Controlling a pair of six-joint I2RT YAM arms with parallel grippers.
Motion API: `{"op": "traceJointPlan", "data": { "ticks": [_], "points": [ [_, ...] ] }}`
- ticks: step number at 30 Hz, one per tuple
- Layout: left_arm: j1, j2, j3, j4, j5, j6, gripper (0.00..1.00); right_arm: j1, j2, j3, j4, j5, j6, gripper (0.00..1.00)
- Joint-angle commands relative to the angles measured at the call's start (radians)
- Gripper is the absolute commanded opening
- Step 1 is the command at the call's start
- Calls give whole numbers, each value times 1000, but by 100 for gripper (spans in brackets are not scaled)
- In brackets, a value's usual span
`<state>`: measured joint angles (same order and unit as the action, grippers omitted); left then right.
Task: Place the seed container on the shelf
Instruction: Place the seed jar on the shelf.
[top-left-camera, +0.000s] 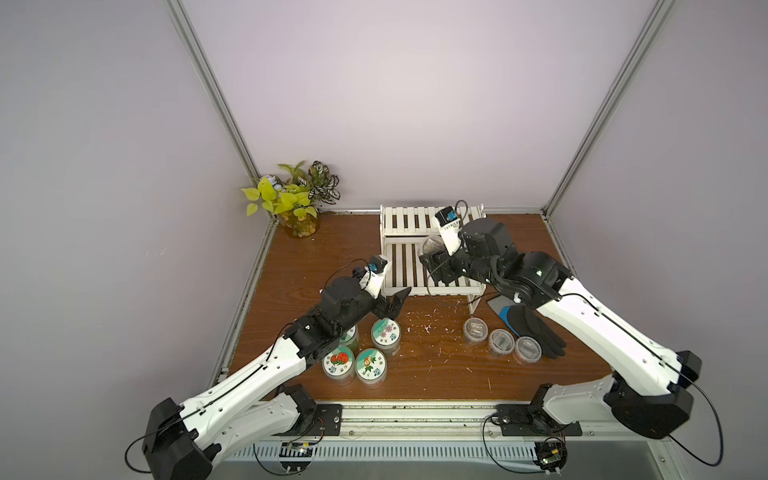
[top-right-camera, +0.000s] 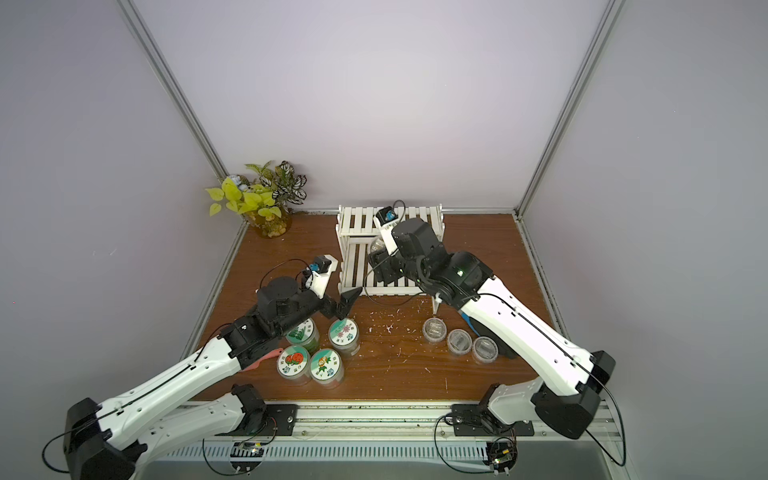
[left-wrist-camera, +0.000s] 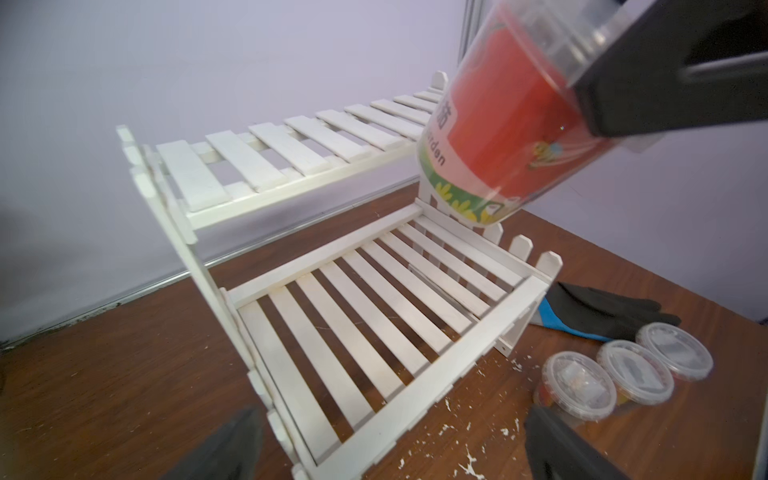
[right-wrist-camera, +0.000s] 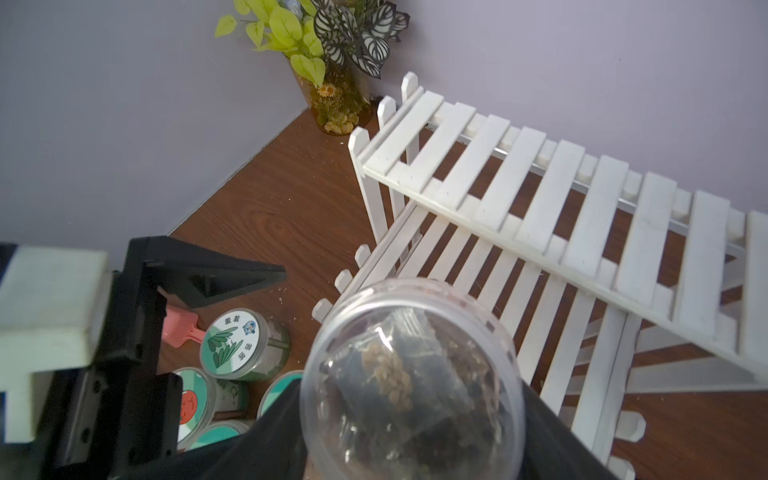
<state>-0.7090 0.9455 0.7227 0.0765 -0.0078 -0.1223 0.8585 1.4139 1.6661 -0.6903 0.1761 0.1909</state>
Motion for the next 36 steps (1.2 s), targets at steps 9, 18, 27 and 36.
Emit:
{"op": "traceJointPlan", "data": {
  "ticks": [9, 18, 27, 36],
  "points": [
    [223, 19, 53, 142, 133, -143, 100, -68, 296, 486, -200, -134, -119, 69],
    [328, 70, 43, 250, 226, -195, 100, -107, 638, 1023, -460, -164, -164, 69],
    [332, 95, 36, 255, 262, -183, 100, -134, 658, 989, -419, -193, -150, 69],
    [332, 105, 29, 285, 284, -190, 100, -151, 681, 989, -381, -216, -144, 71]
  ]
}}
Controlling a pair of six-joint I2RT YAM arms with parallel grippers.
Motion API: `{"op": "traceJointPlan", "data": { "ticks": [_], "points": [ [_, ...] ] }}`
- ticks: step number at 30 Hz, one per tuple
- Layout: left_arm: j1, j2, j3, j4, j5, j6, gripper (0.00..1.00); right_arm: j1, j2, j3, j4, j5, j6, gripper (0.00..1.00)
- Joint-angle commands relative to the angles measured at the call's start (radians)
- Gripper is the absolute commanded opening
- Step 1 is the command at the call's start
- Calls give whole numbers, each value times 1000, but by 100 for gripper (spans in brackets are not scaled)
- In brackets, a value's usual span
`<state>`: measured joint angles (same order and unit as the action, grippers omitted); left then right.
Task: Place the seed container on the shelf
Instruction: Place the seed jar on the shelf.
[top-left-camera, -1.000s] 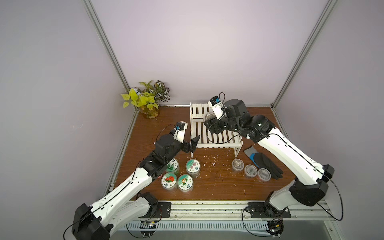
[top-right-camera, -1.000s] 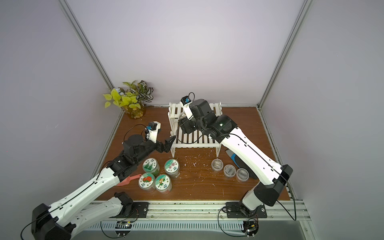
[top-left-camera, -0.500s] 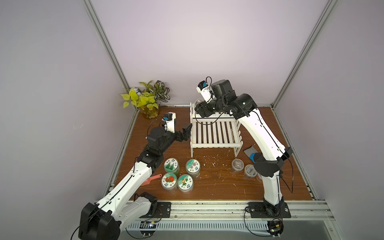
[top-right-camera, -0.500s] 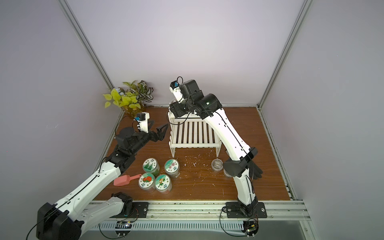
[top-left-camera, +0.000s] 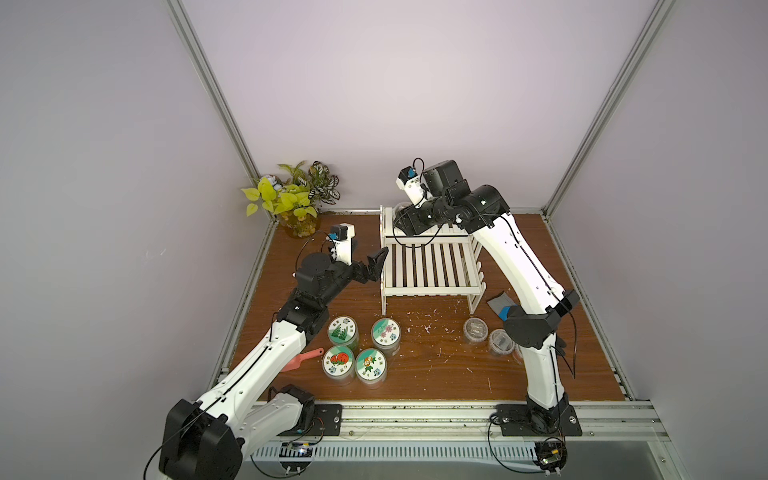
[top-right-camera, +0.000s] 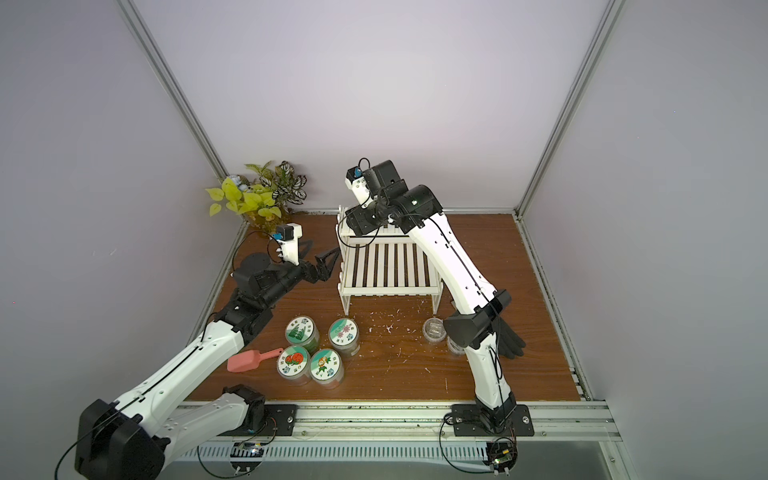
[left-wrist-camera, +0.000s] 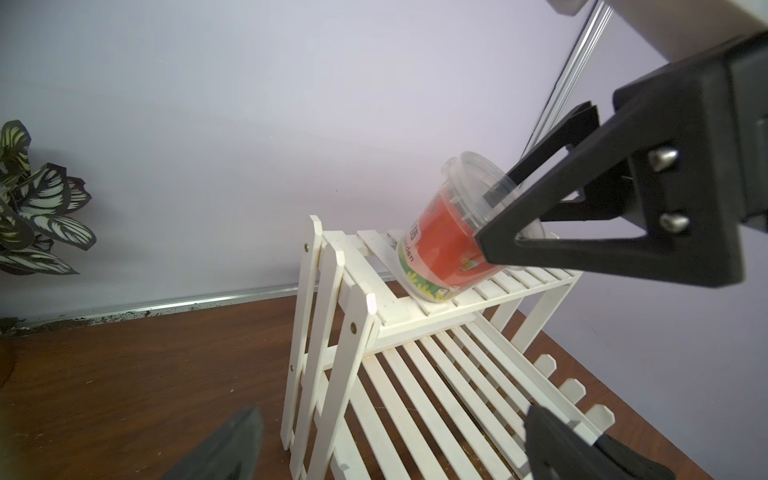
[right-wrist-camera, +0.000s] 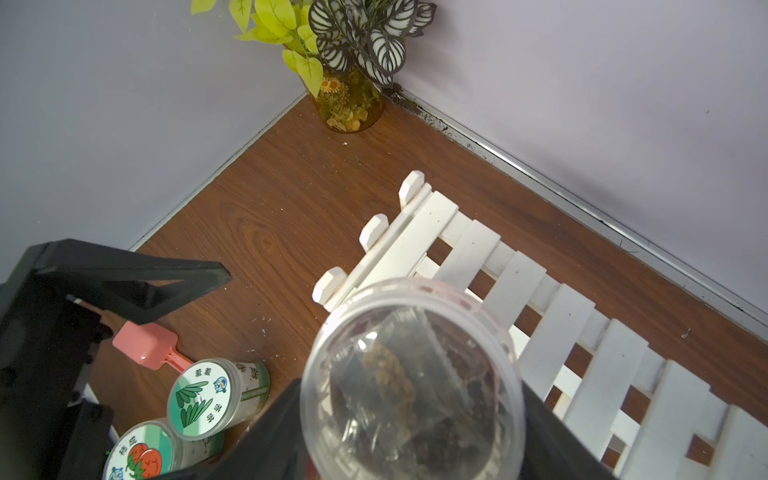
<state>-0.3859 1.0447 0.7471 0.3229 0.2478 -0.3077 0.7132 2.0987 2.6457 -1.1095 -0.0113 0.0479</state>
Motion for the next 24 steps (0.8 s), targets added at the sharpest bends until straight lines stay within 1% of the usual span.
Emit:
{"op": "traceJointPlan", "data": {
  "ticks": [1, 9, 13, 24],
  "points": [
    [9, 9, 7, 39, 35, -3, 100, -8, 1, 11, 40, -31, 0, 72],
    [9, 28, 29, 44, 62, 7, 100, -11, 18, 16, 72, -44, 4, 74],
    [9, 32, 36, 33, 67, 12, 100, -15, 23, 17, 80, -36, 5, 77],
    [9, 35, 52, 25, 69, 16, 100, -17, 24, 20, 103, -48, 0, 78]
  ]
}}
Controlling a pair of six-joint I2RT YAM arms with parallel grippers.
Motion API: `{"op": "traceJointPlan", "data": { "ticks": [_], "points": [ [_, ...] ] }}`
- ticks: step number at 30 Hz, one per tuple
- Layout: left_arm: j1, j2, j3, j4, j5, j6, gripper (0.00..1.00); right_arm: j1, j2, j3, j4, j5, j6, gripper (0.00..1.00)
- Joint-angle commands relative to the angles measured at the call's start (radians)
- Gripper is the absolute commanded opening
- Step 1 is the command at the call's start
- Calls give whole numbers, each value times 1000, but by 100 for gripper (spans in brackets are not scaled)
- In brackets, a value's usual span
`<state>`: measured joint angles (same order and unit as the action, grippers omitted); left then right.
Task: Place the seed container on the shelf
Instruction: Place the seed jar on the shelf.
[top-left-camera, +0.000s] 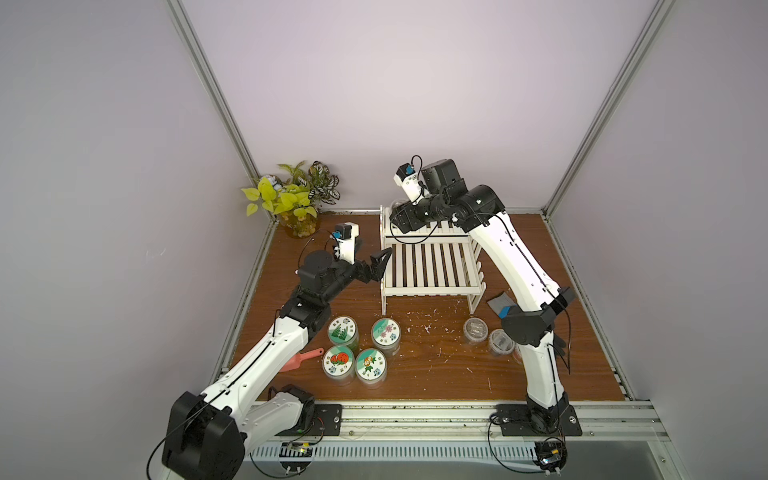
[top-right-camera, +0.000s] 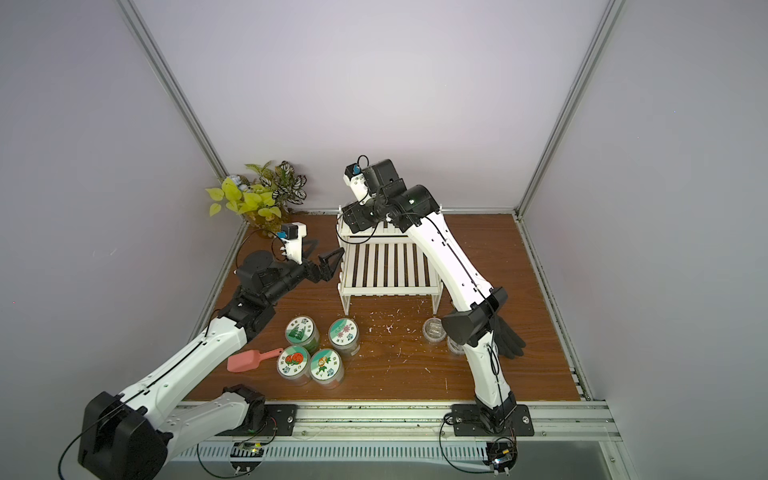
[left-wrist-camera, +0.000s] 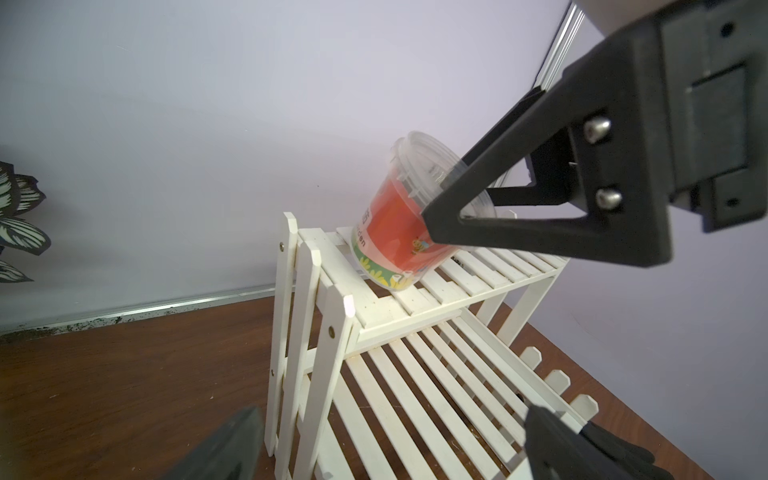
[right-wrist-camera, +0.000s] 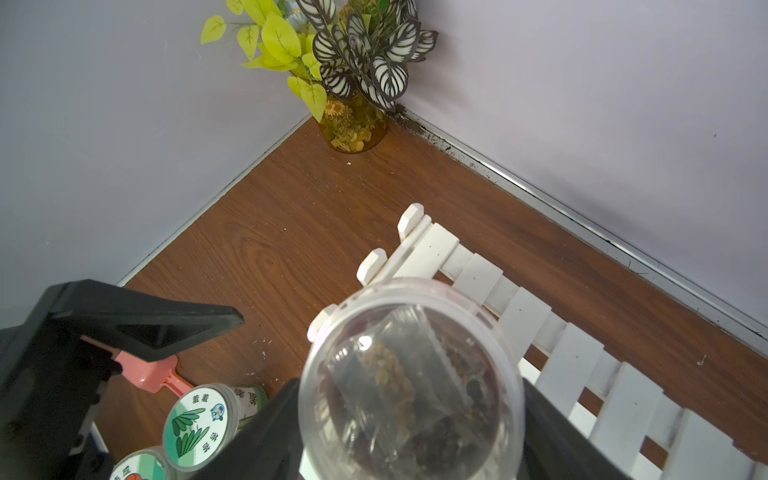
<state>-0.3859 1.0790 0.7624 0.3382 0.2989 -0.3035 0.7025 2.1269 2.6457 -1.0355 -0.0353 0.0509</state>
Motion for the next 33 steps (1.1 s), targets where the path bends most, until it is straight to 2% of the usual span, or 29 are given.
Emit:
{"op": "traceJointPlan", "data": {
  "ticks": [1, 29, 33],
  "points": [
    [9, 1, 38, 11, 18, 12, 99, -7, -4, 20, 29, -30, -4, 79],
    [9, 9, 107, -42, -8, 46, 100, -13, -16, 34, 67, -11, -22, 81],
    [9, 13, 109, -51, -14, 53, 100, -13, -33, 31, 106, -8, -64, 90]
  ]
}}
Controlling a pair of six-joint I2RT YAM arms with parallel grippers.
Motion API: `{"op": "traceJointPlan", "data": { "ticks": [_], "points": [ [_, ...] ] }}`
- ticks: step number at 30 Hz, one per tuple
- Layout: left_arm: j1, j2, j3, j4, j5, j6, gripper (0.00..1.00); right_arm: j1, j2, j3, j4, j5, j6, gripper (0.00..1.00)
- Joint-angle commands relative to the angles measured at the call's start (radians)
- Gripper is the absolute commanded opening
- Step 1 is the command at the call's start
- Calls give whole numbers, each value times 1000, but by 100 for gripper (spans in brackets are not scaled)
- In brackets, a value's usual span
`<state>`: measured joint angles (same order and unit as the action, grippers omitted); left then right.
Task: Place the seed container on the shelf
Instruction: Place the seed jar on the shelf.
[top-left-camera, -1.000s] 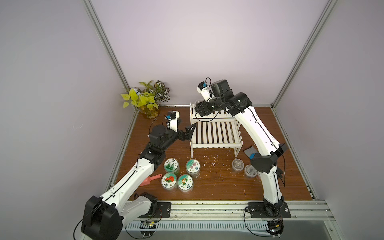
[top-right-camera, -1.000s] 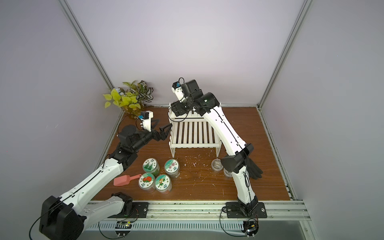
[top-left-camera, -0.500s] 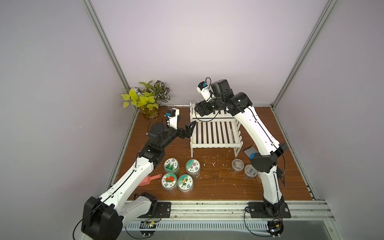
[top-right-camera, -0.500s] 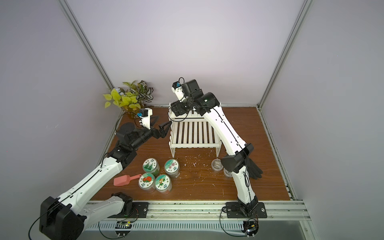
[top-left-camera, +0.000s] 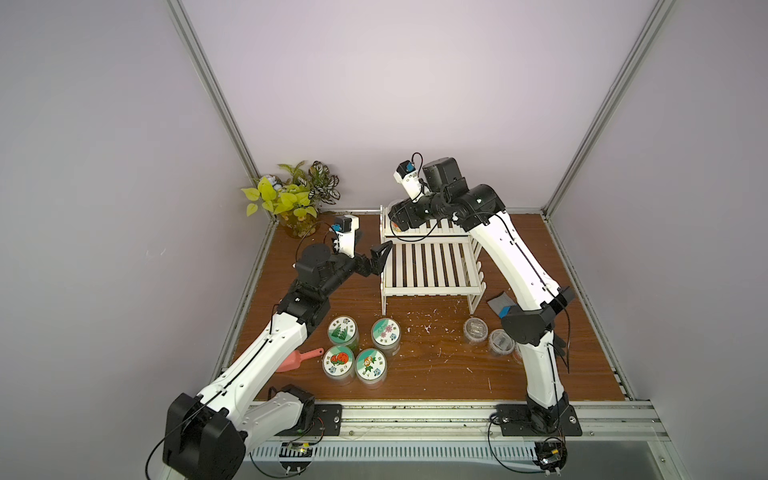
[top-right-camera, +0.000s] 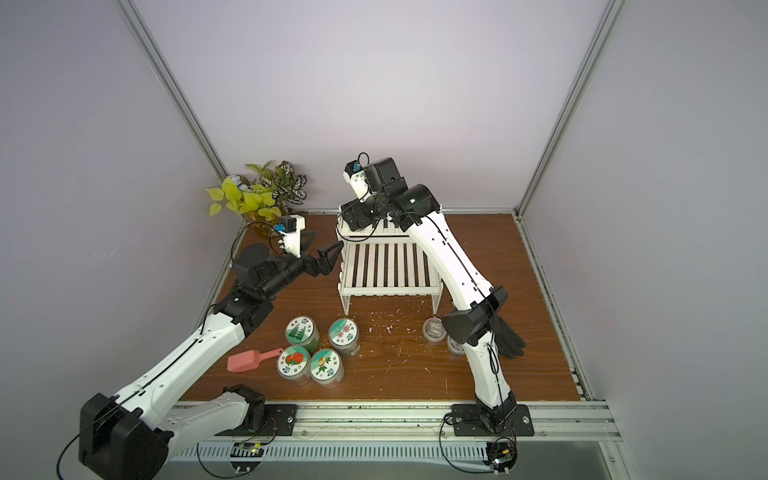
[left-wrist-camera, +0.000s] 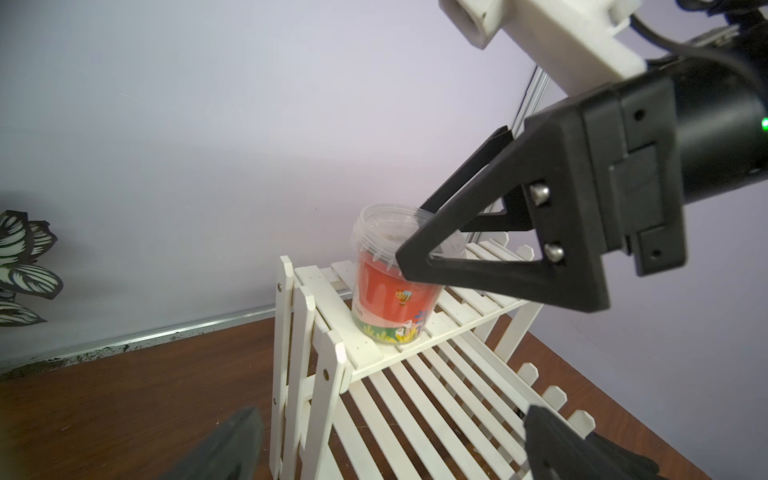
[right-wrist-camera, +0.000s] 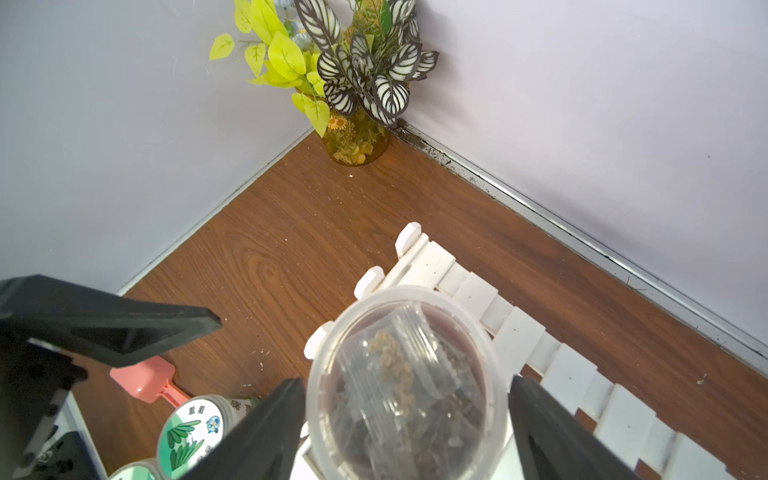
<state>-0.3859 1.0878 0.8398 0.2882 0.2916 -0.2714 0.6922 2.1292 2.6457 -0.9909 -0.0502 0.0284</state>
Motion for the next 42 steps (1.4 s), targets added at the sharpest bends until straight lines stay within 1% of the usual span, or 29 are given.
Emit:
{"op": "traceJointPlan", "data": {
  "ticks": [1, 5, 7, 11, 15, 19, 21, 24, 32, 36, 42],
  "points": [
    [9, 5, 36, -10, -10, 24, 100, -2, -41, 27, 73, 9, -58, 92],
    [14, 9, 46, -61, -31, 50, 100, -3, -79, -39, 130, 32, -139, 96],
    [31, 7, 50, -84, -18, 48, 100, -5, -93, -82, 146, 64, -143, 96],
    [81, 7, 45, -75, 41, -9, 100, -2, -107, -151, 170, 80, -67, 95],
    [101, 22, 60, -76, 57, -55, 100, 15, -128, -216, 225, 126, 28, 96],
    [101, 31, 68, -72, 74, -70, 100, 23, -141, -254, 244, 184, 68, 93],
    [101, 30, 67, -70, 74, -75, 100, 26, -152, -273, 254, 182, 76, 89],
    [101, 26, 59, -63, 76, -81, 100, 35, -176, -305, 273, 170, 75, 87],
    [101, 26, 50, -42, 85, -101, 100, 39, -206, -318, 281, 179, 56, 87],
    [101, 27, 48, -33, 91, -111, 100, 39, -184, -297, 272, 177, 50, 85],
    [101, 24, 47, -34, 94, -111, 100, 38, -137, -241, 244, 173, 51, 87]
  ]
}}
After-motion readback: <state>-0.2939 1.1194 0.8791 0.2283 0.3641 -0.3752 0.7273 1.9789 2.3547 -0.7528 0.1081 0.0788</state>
